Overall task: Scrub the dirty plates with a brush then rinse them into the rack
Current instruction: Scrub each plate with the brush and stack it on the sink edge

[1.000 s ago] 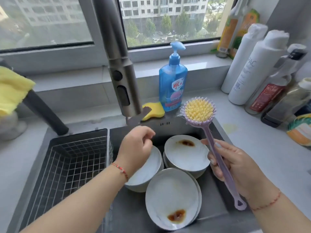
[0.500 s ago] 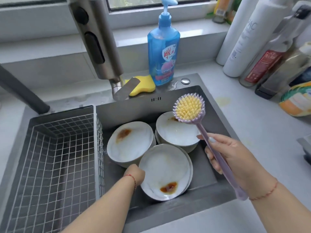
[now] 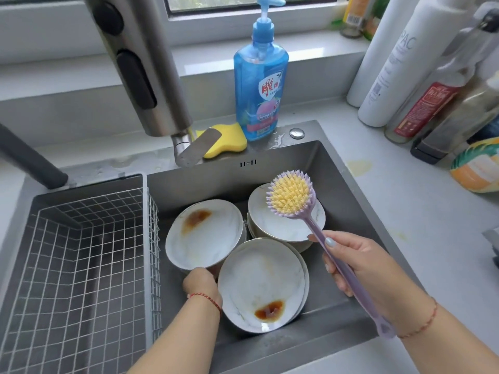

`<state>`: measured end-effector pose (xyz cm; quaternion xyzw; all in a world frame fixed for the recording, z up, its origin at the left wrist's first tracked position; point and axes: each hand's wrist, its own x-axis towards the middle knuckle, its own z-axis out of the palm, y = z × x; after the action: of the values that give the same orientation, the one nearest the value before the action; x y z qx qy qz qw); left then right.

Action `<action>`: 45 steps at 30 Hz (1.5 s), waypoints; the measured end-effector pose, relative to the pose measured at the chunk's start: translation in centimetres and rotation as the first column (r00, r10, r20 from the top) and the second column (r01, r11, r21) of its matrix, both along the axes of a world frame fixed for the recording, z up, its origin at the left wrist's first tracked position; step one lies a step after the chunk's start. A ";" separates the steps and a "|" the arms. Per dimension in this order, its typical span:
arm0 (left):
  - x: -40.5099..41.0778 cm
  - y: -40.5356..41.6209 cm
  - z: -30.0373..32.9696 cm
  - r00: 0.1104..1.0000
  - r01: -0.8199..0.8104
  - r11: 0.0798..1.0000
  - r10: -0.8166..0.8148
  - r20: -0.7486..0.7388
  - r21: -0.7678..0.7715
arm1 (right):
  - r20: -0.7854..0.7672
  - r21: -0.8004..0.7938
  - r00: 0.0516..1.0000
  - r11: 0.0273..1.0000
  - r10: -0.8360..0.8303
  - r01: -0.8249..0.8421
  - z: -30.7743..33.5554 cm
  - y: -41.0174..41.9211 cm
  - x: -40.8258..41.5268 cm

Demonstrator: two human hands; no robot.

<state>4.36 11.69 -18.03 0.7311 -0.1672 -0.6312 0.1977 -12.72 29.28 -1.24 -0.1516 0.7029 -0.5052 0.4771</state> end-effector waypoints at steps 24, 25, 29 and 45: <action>3.1 2.5 8.7 0.839 0.053 0.989 -0.120 -0.530 -0.139 | -0.166 0.247 0.873 0.877 0.458 -0.413 0.3 -3.6 4.0; 3.6 3.0 9.1 0.833 0.090 0.981 -0.167 -0.527 -0.170 | -0.189 0.274 0.850 0.857 0.492 -0.436 0.5 -3.9 4.4; 5.7 4.7 9.8 0.812 0.201 0.943 -0.311 -0.493 -0.264 | -0.285 0.367 0.745 0.787 0.602 -0.496 1.3 -3.9 5.4; 7.7 5.9 9.5 0.729 0.240 0.925 -0.373 -0.574 -0.295 | -0.543 0.598 0.328 0.631 0.773 -0.494 0.7 -6.9 8.1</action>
<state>12.08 17.56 -8.50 0.4206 -0.2744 -0.8397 0.2066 -4.64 22.37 -0.53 -0.5348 0.7855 -0.0341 0.3094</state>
